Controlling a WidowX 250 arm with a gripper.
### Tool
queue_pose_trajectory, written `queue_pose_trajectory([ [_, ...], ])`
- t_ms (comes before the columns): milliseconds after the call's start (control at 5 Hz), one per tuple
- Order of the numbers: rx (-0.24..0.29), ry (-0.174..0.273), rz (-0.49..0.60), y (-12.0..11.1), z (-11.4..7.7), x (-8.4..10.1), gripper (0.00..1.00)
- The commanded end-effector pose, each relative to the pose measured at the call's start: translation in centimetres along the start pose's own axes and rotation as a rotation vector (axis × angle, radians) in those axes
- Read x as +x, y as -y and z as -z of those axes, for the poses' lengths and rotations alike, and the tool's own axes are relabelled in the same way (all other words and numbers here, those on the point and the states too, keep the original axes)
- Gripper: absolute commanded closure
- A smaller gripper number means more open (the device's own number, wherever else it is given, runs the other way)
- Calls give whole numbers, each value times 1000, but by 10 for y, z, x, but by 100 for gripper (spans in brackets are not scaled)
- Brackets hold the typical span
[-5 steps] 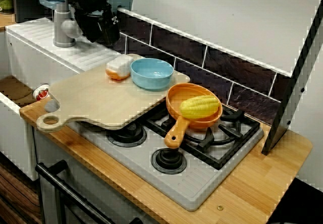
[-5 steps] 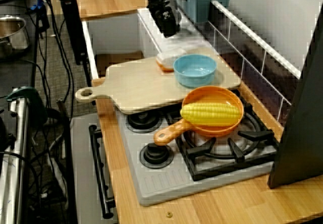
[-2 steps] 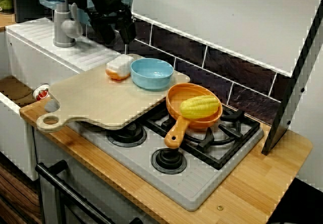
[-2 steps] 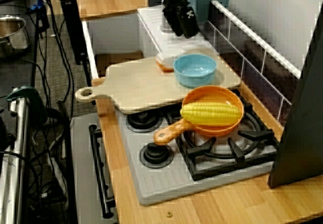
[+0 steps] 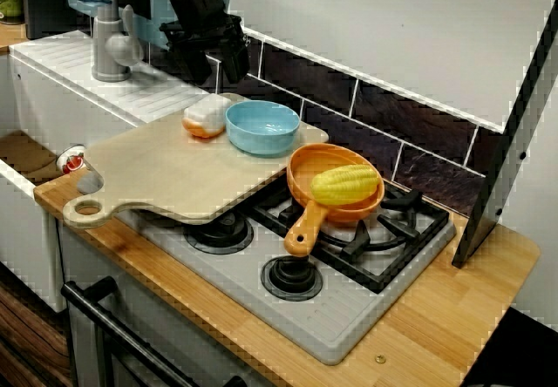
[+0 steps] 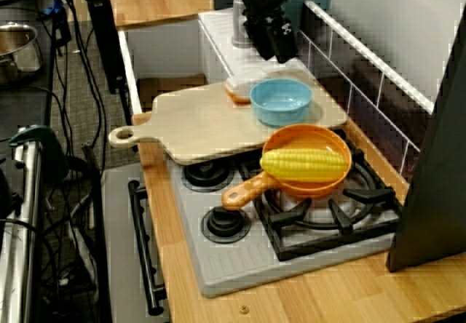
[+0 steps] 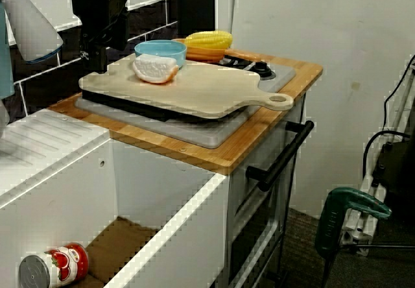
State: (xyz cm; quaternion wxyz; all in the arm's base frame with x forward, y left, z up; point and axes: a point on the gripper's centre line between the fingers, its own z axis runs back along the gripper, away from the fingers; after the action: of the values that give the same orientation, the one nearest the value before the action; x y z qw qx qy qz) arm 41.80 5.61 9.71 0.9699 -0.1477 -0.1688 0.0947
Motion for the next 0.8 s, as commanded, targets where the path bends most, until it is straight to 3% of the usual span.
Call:
queue_pose_trajectory([
  [0,15,73,21,6,-9,6,0],
  [600,41,73,45,7,3,-8,0],
])
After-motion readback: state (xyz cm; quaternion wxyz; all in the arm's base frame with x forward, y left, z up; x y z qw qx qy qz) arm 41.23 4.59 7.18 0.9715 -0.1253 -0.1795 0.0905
